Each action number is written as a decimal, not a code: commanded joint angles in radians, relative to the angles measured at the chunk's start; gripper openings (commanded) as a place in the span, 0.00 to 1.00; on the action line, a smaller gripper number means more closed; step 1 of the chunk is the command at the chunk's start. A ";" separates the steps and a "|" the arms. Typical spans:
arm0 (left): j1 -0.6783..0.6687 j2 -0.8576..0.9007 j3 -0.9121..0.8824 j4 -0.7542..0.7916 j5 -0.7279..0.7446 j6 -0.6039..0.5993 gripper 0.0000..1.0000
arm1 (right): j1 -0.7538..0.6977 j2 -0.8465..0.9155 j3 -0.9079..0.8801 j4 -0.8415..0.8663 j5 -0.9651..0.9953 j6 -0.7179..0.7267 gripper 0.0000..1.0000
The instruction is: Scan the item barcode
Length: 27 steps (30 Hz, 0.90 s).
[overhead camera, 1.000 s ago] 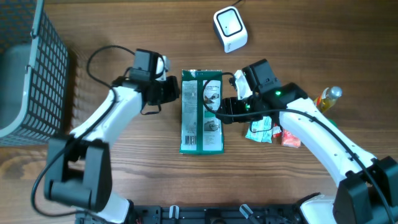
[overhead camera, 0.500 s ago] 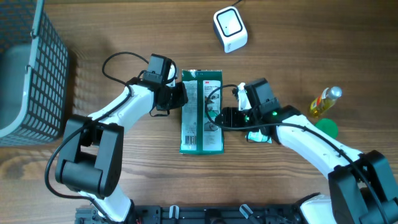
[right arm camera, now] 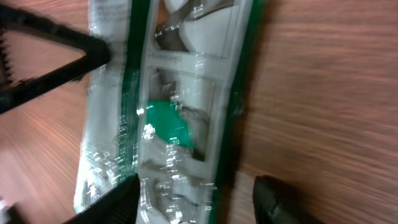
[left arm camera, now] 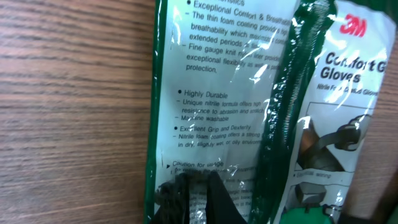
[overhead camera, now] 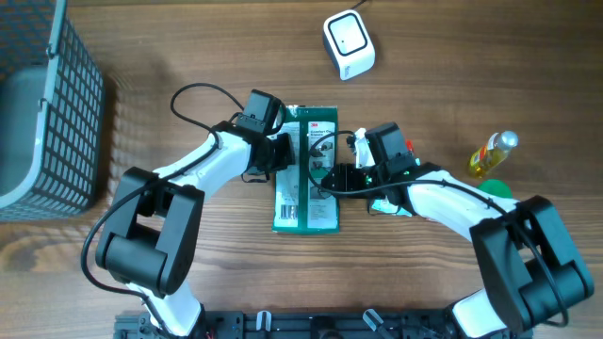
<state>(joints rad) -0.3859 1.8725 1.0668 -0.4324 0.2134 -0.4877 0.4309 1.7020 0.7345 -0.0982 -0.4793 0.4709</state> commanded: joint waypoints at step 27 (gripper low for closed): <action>-0.004 0.102 -0.010 -0.020 -0.040 -0.036 0.04 | 0.033 0.322 -0.010 0.455 -0.250 0.185 0.19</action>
<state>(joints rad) -0.3874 1.8984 1.0954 -0.4404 0.2134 -0.5148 0.4488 1.9762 0.7506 0.3698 -0.8406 0.6601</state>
